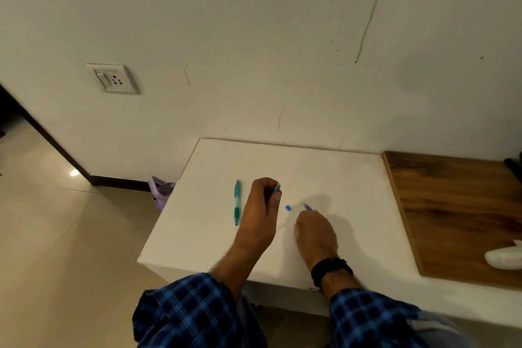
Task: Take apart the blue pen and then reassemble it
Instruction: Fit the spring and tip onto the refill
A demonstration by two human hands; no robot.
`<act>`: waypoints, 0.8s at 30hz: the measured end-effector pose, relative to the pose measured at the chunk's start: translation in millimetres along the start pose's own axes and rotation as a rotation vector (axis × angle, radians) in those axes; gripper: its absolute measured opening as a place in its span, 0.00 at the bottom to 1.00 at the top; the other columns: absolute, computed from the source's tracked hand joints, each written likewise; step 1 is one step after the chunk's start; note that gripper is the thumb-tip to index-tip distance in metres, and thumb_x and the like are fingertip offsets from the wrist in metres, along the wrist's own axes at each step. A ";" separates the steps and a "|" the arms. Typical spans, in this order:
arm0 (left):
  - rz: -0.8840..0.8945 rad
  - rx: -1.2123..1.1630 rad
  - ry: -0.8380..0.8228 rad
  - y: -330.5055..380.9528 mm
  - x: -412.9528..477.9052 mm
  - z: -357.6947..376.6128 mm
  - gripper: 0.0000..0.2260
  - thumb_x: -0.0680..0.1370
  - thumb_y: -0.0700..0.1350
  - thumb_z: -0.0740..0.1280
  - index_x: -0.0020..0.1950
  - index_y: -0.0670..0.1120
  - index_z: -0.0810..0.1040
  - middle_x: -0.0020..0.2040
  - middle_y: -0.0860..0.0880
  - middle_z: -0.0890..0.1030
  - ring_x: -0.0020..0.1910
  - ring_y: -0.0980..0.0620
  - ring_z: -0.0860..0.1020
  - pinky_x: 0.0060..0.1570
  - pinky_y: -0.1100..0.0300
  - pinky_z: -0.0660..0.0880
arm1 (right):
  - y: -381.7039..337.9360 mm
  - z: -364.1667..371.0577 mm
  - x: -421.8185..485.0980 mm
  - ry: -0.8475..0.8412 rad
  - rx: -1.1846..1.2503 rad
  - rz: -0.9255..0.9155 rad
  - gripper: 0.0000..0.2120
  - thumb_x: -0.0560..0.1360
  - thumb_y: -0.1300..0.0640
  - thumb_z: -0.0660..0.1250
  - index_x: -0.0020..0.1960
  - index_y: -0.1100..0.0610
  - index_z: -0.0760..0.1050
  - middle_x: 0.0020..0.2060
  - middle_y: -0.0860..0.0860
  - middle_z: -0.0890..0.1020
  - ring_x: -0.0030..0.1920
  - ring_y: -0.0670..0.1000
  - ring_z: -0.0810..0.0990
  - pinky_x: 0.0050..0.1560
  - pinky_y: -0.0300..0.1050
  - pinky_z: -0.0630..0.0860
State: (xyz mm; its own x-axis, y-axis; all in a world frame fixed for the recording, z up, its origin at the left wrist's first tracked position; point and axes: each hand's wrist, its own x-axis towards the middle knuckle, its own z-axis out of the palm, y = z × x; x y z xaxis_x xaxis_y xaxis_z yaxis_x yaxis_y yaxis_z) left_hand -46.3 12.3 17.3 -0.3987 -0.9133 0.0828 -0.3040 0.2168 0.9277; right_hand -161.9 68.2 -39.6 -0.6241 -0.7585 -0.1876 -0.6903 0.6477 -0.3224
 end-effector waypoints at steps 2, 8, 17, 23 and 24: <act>0.018 -0.011 0.001 -1.0 -0.5 -0.4 0.04 0.83 0.46 0.61 0.57 0.52 0.69 0.48 0.58 0.76 0.49 0.54 0.78 0.48 0.66 0.79 | -7.0 -10.7 -1.8 0.097 0.192 -0.015 0.11 0.83 0.53 0.62 0.58 0.56 0.79 0.53 0.53 0.84 0.53 0.51 0.83 0.60 0.42 0.79; 0.083 -0.042 -0.006 0.1 0.6 1.2 0.05 0.83 0.44 0.61 0.57 0.53 0.71 0.48 0.60 0.78 0.49 0.62 0.77 0.49 0.66 0.79 | -25.7 -79.2 -8.6 0.121 1.300 -0.047 0.04 0.78 0.61 0.70 0.50 0.58 0.83 0.41 0.54 0.87 0.43 0.52 0.87 0.45 0.42 0.83; 0.097 -0.039 -0.037 0.3 0.0 2.9 0.05 0.83 0.44 0.60 0.56 0.52 0.73 0.49 0.56 0.80 0.48 0.64 0.77 0.47 0.74 0.74 | -25.9 -75.3 -10.3 0.068 1.138 -0.158 0.05 0.79 0.59 0.70 0.53 0.57 0.84 0.43 0.52 0.87 0.43 0.49 0.87 0.49 0.46 0.85; 0.098 -0.015 -0.046 -1.1 0.7 2.1 0.05 0.83 0.43 0.60 0.56 0.52 0.73 0.48 0.58 0.79 0.47 0.65 0.77 0.46 0.75 0.74 | -25.0 -74.0 -9.1 0.070 1.125 -0.163 0.05 0.79 0.59 0.70 0.53 0.57 0.83 0.44 0.51 0.87 0.45 0.49 0.87 0.46 0.43 0.85; 0.100 -0.016 -0.048 -1.1 0.8 1.9 0.05 0.83 0.43 0.60 0.56 0.52 0.73 0.47 0.58 0.79 0.47 0.65 0.77 0.46 0.75 0.74 | -24.7 -73.7 -8.8 0.069 1.120 -0.166 0.05 0.79 0.59 0.70 0.53 0.57 0.83 0.44 0.52 0.87 0.45 0.49 0.87 0.46 0.43 0.85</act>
State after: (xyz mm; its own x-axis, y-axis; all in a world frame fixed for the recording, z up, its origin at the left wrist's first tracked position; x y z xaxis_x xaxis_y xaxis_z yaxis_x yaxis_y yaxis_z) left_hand -47.9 12.0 15.7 -0.4673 -0.8698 0.1582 -0.2472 0.3003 0.9213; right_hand -166.2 64.1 38.5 -0.5981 -0.8010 -0.0250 -0.0717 0.0846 -0.9938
